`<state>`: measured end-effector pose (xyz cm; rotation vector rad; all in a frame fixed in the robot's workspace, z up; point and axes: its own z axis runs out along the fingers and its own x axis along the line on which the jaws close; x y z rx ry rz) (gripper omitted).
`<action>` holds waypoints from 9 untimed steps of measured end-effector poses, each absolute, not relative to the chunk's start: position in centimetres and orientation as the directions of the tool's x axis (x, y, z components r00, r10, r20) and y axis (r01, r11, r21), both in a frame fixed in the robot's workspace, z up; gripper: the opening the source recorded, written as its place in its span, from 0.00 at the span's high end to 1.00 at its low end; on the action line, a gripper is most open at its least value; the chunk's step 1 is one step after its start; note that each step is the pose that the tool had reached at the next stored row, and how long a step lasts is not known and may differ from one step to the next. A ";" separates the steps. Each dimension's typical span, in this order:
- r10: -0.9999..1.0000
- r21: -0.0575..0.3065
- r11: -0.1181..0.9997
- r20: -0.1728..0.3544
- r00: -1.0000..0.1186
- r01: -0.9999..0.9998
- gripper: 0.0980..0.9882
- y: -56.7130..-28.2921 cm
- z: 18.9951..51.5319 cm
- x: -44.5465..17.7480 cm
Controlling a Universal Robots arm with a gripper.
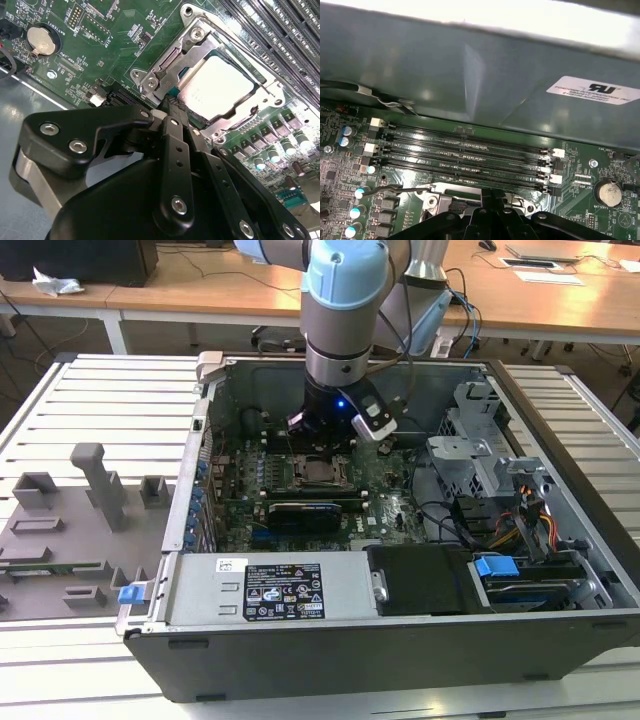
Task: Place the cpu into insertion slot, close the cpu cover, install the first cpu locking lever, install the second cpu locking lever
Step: 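Close the cpu cover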
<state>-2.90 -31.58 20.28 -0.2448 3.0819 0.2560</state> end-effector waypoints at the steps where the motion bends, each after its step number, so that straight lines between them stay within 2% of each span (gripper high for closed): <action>1: -0.153 0.161 0.974 -0.052 -0.987 -0.160 0.99 -31.6 20.3 -2.9; 9: -0.153 0.161 0.974 -0.052 -0.987 -0.160 0.99 -31.6 21.0 -2.9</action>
